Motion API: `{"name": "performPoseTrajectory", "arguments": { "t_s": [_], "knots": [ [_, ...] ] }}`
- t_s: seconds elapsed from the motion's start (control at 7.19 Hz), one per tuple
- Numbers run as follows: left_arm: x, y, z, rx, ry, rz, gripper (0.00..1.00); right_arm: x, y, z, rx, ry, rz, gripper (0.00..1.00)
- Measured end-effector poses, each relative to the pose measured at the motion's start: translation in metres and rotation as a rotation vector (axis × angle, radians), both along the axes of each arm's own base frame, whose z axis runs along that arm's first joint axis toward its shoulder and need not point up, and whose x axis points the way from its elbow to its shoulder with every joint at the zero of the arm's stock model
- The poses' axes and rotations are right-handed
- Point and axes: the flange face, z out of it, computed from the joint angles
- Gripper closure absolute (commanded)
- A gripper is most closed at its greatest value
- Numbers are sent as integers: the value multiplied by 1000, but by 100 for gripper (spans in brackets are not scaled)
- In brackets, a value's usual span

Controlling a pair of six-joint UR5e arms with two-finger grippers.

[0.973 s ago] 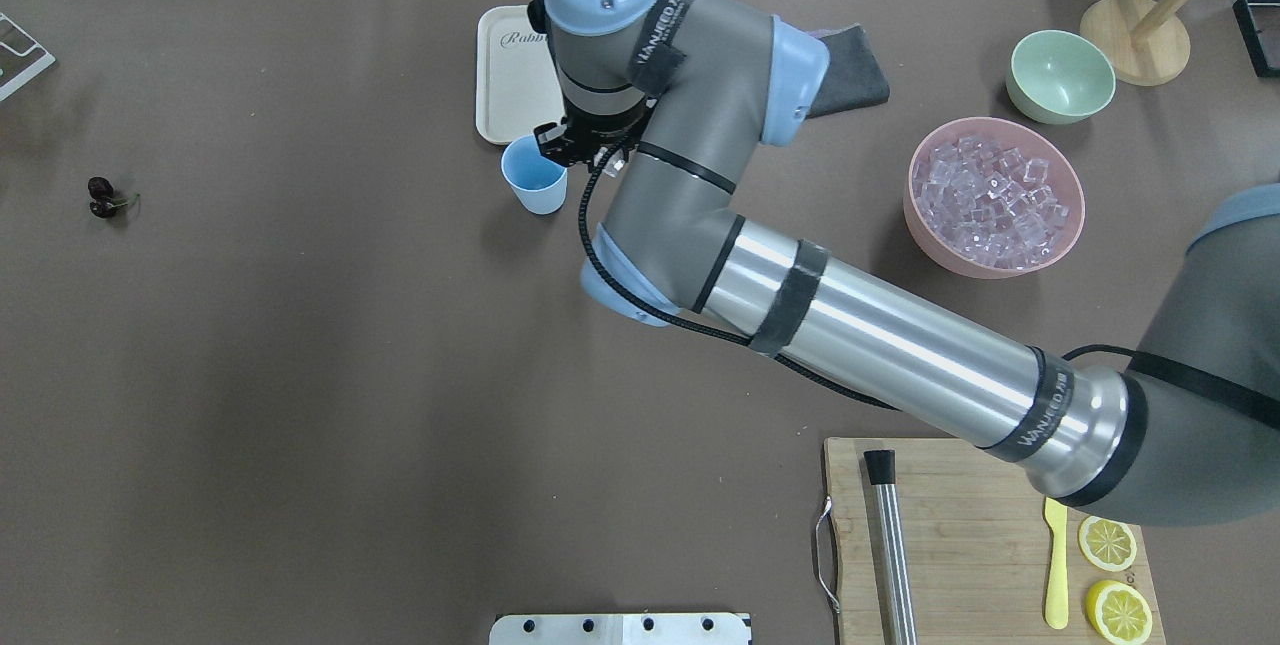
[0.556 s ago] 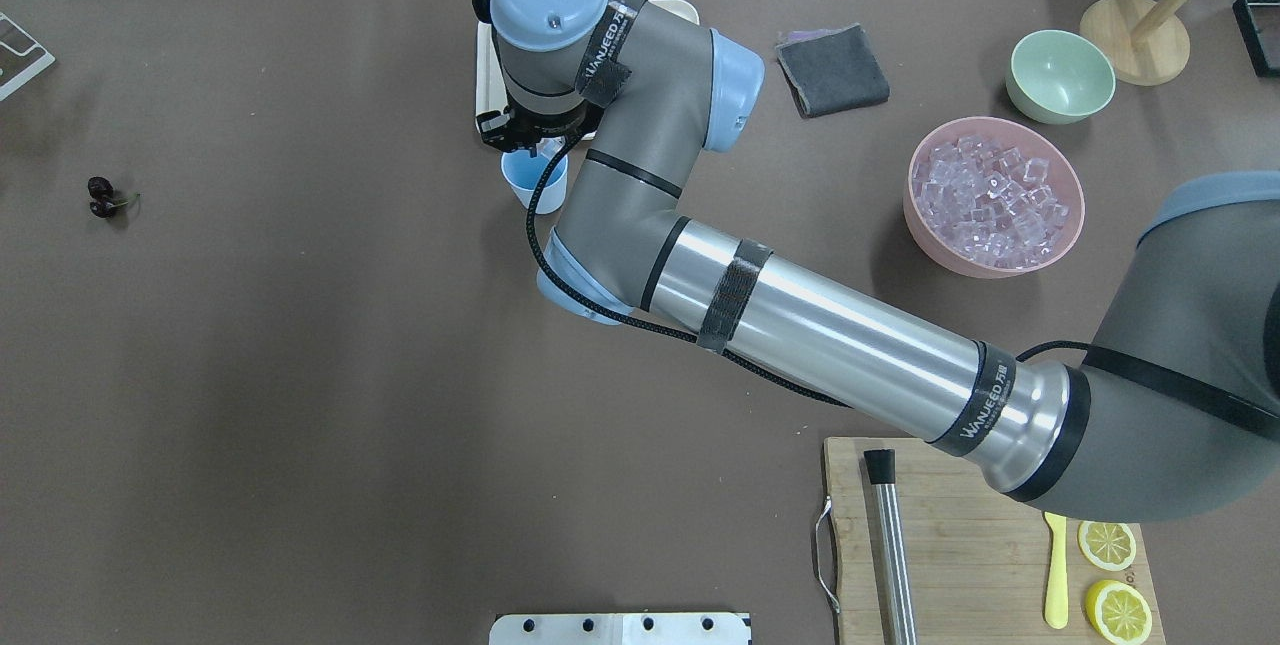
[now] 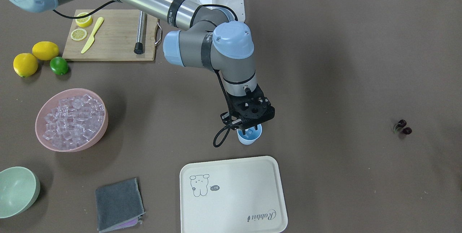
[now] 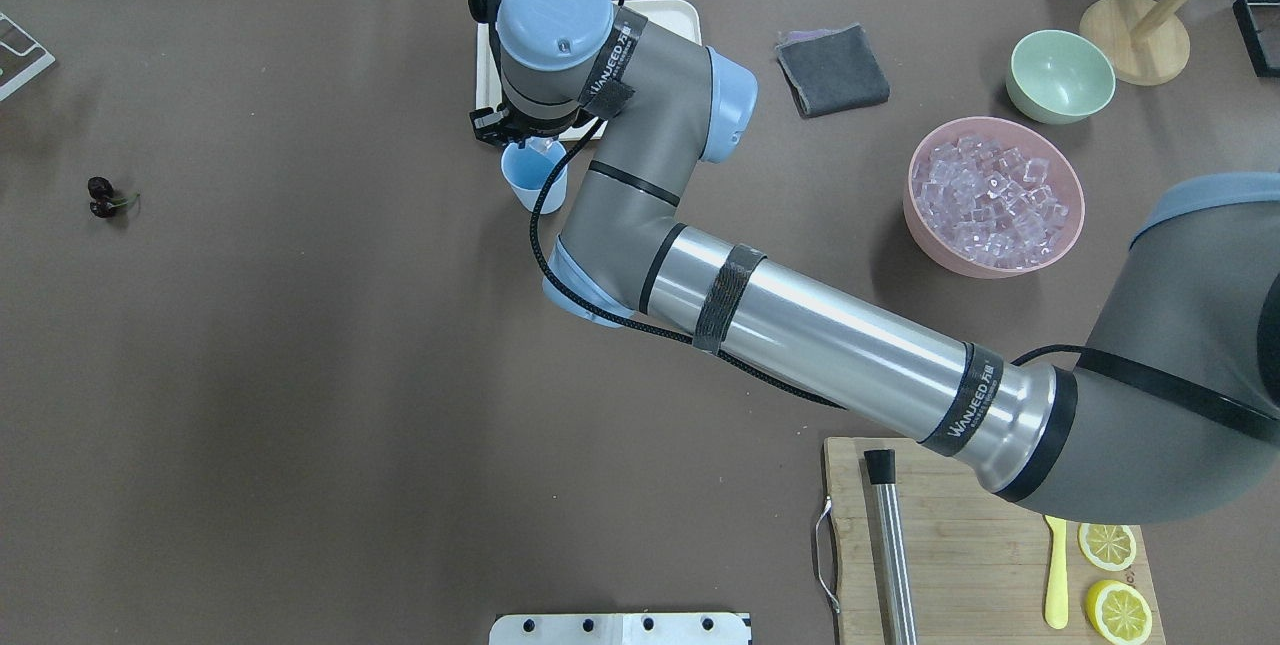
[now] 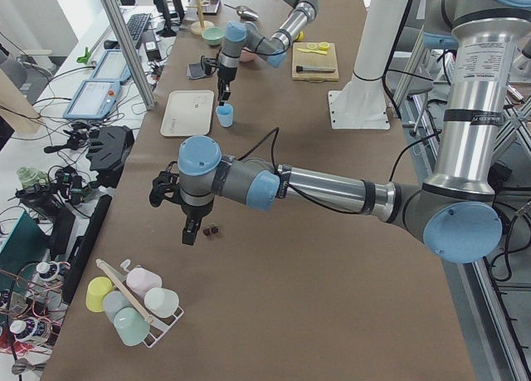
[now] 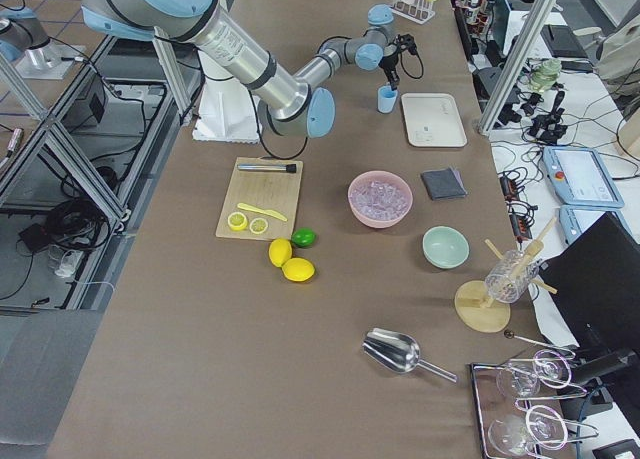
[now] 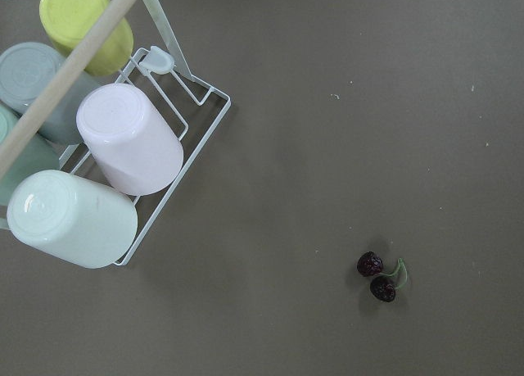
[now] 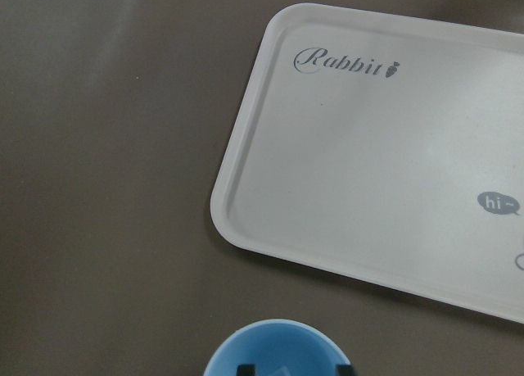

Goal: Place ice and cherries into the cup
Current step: 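Carry the second ice cube with the right gripper and release it into the blue cup, then move the right gripper back over the pink ice bowl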

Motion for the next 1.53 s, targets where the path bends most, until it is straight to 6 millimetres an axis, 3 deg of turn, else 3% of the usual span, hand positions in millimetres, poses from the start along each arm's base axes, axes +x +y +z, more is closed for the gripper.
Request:
{"name": "performPoseTrajectory", "arguments": {
  "t_s": [0.14, 0.28, 0.7, 0.83, 0.97, 1.11, 1.39, 1.53],
  "knots": [
    [0, -2, 1, -2, -1, 0, 2, -4, 2, 1, 13, -9, 3, 54],
    [0, -4, 1, -2, -1, 0, 2, -6, 3, 1, 21, -13, 6, 1],
    [0, -5, 2, -5, 0, 1, 2, -8, 5, 6, 38, 0, 24, 1],
    [0, -5, 3, -6, 0, 1, 2, -3, 3, 7, 42, -2, 24, 2],
    [0, -6, 5, -9, -1, 1, 2, 18, 0, 23, 40, -11, 14, 2],
    [0, -9, 6, -9, -1, 2, 2, 65, -7, 58, 36, -26, -26, 2],
    [2, -14, 14, 2, -1, 4, 2, 204, -25, 119, 22, -23, -127, 2],
    [3, -15, 20, 9, -1, 5, 2, 262, -18, 146, 41, 17, -164, 2]
  ]
}}
